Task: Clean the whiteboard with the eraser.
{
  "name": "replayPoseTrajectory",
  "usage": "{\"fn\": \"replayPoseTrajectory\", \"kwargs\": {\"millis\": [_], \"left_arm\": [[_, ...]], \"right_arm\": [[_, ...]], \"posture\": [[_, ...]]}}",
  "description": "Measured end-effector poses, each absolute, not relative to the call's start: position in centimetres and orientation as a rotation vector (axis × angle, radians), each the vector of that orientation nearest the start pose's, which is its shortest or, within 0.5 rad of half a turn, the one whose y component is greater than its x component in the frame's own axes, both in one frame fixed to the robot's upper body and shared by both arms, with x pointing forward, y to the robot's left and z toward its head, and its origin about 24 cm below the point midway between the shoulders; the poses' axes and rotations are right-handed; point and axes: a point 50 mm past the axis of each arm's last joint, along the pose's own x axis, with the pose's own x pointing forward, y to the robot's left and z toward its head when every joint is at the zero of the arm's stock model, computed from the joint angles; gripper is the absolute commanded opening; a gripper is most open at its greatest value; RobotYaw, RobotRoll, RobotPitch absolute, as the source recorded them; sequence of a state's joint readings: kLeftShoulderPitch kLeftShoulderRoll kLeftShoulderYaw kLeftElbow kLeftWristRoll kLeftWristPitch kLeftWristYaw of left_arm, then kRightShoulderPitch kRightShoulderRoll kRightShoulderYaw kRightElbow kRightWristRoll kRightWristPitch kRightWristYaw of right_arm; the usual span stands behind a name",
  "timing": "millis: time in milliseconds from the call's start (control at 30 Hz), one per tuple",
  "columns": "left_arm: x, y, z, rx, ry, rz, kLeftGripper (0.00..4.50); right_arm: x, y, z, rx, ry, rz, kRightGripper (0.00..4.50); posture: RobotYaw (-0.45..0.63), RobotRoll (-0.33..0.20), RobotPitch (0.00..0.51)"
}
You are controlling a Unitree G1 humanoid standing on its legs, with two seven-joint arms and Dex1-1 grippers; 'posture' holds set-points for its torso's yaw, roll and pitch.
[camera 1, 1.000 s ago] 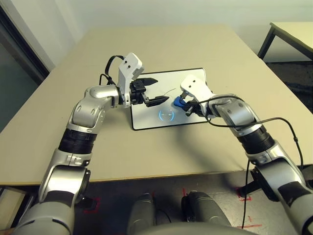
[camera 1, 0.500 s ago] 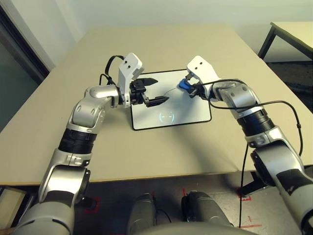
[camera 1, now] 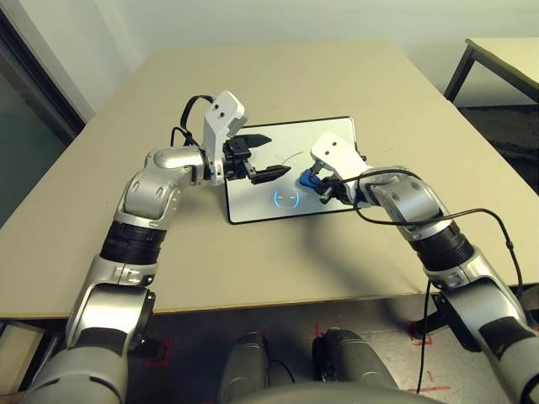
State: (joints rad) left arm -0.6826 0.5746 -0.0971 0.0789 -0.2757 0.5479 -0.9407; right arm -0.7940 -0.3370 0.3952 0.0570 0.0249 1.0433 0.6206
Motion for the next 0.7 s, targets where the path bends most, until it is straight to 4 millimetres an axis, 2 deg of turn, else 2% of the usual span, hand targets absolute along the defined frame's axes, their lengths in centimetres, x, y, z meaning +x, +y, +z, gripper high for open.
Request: {"fn": "replayPoseTrajectory", "kwargs": {"millis": [167,267,367,533,700], "left_arm": [[32.9,17.1,18.5,0.342,0.154,-0.968,4.5],[32.9,18.1,18.5,0.363,0.179,-0.954,4.5],[32.5,18.9,17.8,0.371,0.226,-0.953,4.5],[32.0,20.3,17.4,0.388,0.318,-0.942,4.5],[31.8,20.2,17.5,0.391,0.324,-0.949,4.5]], "right_arm": [[35.4,-9.1,16.1,-0.51,0.467,0.694,0.59],[35.5,-9.3,16.1,-0.515,0.457,0.686,0.59],[34.6,-9.5,15.4,-0.523,0.466,0.706,0.59],[31.2,-8.6,12.5,-0.536,0.57,0.81,0.59],[31.0,-8.5,12.2,-0.539,0.599,0.816,0.59]], "posture": [[-0.05,0.0,0.018],[-0.05,0.0,0.018],[-0.05,0.0,0.017],[-0.04,0.0,0.022],[-0.04,0.0,0.027]]}}
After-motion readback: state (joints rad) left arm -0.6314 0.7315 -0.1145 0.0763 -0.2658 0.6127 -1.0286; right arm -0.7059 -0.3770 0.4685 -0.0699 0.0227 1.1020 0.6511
